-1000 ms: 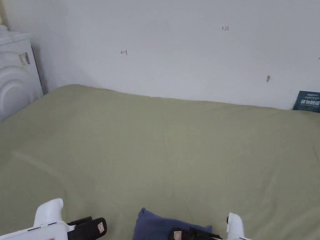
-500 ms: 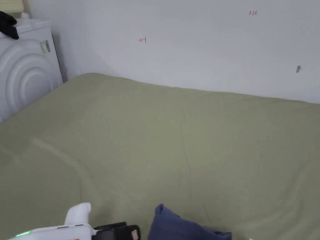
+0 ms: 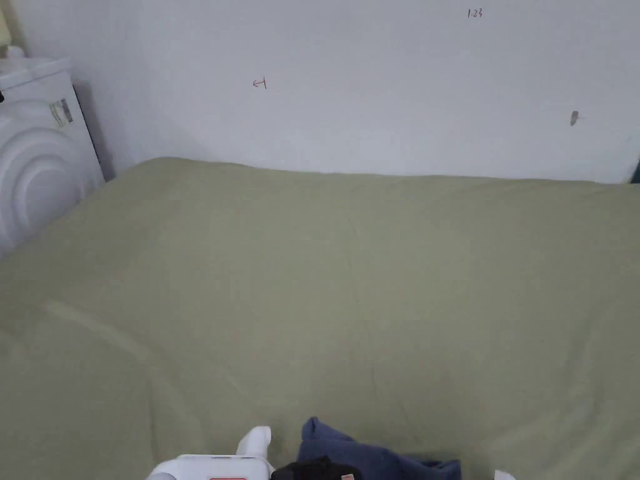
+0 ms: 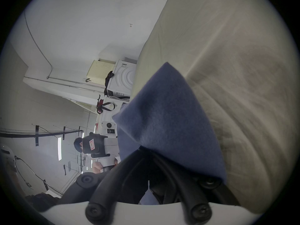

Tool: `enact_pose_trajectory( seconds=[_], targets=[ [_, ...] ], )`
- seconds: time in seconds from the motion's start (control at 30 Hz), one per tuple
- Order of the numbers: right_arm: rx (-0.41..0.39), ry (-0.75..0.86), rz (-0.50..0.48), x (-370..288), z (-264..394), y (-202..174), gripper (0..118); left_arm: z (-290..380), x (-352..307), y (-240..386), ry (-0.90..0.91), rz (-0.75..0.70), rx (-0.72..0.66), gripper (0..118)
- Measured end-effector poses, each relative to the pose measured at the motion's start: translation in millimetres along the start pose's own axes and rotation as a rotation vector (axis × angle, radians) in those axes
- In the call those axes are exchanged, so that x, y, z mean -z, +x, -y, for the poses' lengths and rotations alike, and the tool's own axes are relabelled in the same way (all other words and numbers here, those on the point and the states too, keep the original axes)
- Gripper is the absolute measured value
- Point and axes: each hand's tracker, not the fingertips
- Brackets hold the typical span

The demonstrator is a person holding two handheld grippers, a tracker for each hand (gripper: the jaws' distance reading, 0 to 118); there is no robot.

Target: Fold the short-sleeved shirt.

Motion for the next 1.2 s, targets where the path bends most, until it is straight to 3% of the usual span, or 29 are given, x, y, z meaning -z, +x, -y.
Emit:
enact_pose_trajectory(
  seconds=[0.03, 0.07, 0.1, 0.13, 0.17, 0.23, 0.57, 0.73, 0.97, 1.2],
  targets=[
    [0.001, 0.003, 0.000, 0.0, 0.4, -0.7, 1, -0.5, 0.5, 2.8, -0.011, -0.005, 0.021, 110],
    [-0.002, 0.005, 0.001, 0.0, 1.0, -1.3, 1, 0.4, -0.7, 9.5, -0.016, -0.016, 0.030, 85],
    [-0.008, 0.007, 0.003, -0.2, 0.6, -1.0, 0, -0.2, -3.3, 12.5, -0.018, -0.056, 0.043, 21],
    [-0.010, 0.009, 0.004, -0.6, 0.4, -0.9, 1, -1.3, -6.3, 15.2, -0.013, -0.156, 0.079, 21],
    [-0.012, 0.015, 0.000, -1.1, 0.3, -1.0, 1, 0.0, -7.2, 11.9, -0.026, -0.156, 0.119, 21],
    [-0.024, 0.009, 0.010, 0.0, -0.7, -2.8, 1, 0.0, -10.8, 7.5, -0.025, -0.071, 0.001, 21],
    [-0.105, 0.064, 0.024, -4.9, 7.5, -20.1, 0, -24.6, -39.8, 15.0, -0.091, -0.121, 0.107, 21],
    [-0.132, 0.108, -0.019, -7.9, 6.1, -42.5, 0, -68.2, -129.1, -19.6, -0.084, -0.269, 0.169, 21],
    [-0.190, 0.128, -0.029, 2.7, 11.7, -72.4, 0, -129.2, -277.8, -85.4, -0.023, -0.488, 0.116, 21],
    [-0.236, 0.127, 0.033, 3.5, 23.2, -93.3, 0, -148.7, -340.8, -140.4, 0.019, -0.623, 0.065, 28]
  ],
)
